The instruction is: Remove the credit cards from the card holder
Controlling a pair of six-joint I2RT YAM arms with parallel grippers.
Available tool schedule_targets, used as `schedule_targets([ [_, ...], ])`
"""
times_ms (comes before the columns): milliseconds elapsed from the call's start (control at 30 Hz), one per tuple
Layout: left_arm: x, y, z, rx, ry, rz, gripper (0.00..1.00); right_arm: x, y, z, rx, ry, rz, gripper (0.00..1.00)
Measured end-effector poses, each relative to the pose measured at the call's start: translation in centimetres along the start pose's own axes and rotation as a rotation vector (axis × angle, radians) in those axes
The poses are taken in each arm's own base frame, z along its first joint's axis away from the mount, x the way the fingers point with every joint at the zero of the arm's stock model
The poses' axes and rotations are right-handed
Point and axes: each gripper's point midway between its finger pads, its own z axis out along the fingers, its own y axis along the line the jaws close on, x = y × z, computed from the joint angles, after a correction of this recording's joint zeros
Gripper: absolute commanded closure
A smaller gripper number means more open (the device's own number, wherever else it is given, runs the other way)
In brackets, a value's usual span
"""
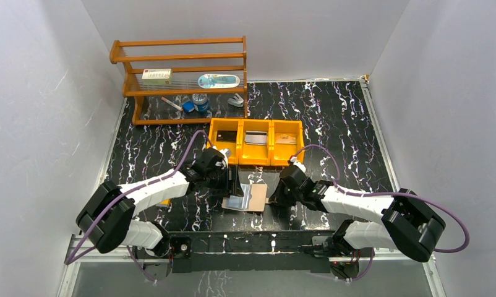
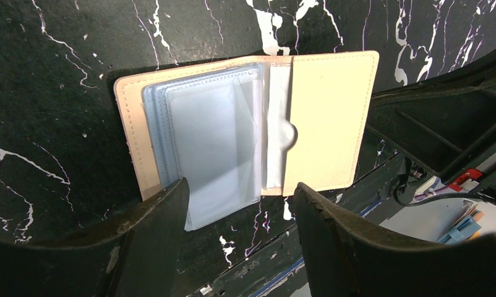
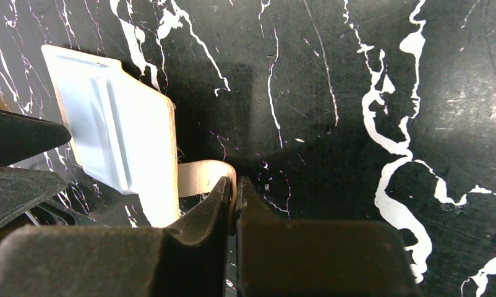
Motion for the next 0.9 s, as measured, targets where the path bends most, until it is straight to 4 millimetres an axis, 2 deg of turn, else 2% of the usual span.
schedule_targets([
  [500,0.3,-0.4,0.9,0.018,0.046,0.007,0.41,0.1,-0.1,0.2,0.009,0.009,-0.002,0.94],
  [567,0.3,-0.4,0.9,0.020,0.048,0.010,0.41,0.1,0.0,0.3,0.009,0.011,-0.004,0.89],
  [700,0.3,-0.7,1.1,0.029,0.055,0.013,0.41,0.1,0.3,0.4,0.005,0.020,-0.009,0.68],
  [833,0.4,-0.8,1.1,0.031,0.056,0.017,0.42,-0.1,1.0,0.0,-0.018,0.016,-0.016,0.57],
  [900,0.4,-0.8,1.1,0.031,0.056,0.017,0.42,-0.6,1.6,-0.7,-0.037,0.001,-0.018,0.56],
])
